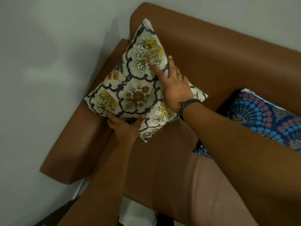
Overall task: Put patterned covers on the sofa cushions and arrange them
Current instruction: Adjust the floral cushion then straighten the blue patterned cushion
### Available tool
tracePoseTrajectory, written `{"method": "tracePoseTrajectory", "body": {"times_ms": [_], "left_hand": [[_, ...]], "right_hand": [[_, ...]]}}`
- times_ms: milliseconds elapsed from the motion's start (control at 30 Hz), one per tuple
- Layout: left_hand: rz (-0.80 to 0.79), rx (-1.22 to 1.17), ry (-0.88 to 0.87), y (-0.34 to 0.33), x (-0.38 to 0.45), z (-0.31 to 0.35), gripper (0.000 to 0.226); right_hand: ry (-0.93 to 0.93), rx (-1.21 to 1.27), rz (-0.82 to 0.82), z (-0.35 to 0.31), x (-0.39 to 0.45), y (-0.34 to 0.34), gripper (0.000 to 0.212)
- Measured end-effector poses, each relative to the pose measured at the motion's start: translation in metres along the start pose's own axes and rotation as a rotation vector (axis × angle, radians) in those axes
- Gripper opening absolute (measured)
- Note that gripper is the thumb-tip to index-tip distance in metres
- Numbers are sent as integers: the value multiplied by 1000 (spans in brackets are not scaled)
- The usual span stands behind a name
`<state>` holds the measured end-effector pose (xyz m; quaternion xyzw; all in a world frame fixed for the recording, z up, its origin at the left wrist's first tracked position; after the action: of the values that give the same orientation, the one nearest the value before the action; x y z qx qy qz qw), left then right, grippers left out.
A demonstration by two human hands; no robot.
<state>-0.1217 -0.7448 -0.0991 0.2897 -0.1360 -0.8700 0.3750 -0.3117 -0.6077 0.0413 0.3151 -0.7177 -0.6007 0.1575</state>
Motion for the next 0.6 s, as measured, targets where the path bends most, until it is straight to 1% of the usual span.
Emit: {"method": "tracePoseTrajectory", "body": {"times_ms": [67, 100, 133, 167, 200, 233, 267, 300, 333, 400, 433, 500, 533, 600], "left_hand": [[112, 25, -6, 9, -13, 13, 143], [195, 85, -37, 16, -23, 25, 134], [279, 181, -105, 21, -36, 41, 121], [332, 279, -202, 21, -50, 58, 106], [327, 355, -305, 13, -64, 73, 92], [269, 414, -404, -4, -80, 85, 81], [177, 459, -492, -25, -97, 93, 75], [73, 500, -558, -48, -115, 96, 72], [-34, 527, -613, -73, -133, 100, 70], [-233, 519, -701, -121, -166, 110, 70], [-332, 479, -722, -143, -179, 116, 71], [-516, 385, -696, -186, -196, 126, 77], [-590, 361, -685, -211, -206, 130, 83], [-694, 372, -668, -256, -217, 132, 97]], "right_hand": [[-21, 38, 45, 5, -14, 7, 125], [-44, 80, 86, 11, -24, 12, 120], [-72, 156, 140, 19, -36, 15, 115], [-98, 269, 192, 28, -50, 15, 110], [-117, 405, 225, 36, -67, 11, 104], [-143, 539, 243, 46, -88, 5, 98], [-189, 652, 258, 59, -111, -4, 93], [-274, 746, 278, 80, -138, -15, 90], [-399, 815, 304, 109, -170, -26, 87], [-680, 867, 344, 175, -235, -47, 83], [-787, 877, 377, 208, -265, -53, 79], [-918, 887, 498, 264, -315, -50, 72], [-969, 883, 568, 294, -340, -48, 75], [-1063, 868, 657, 345, -377, -47, 95]]}}
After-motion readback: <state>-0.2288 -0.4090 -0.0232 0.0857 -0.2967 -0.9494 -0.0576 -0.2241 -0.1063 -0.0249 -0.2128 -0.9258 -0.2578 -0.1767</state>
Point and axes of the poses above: each hand's wrist, its own x-axis towards the middle knuckle, its own y-axis out of the back of the hand, z = x × y, the point moved 10 cm from there along x, towards the middle knuckle, and after that the axes turned 3 degrees about -z, right-handed, at the moved point
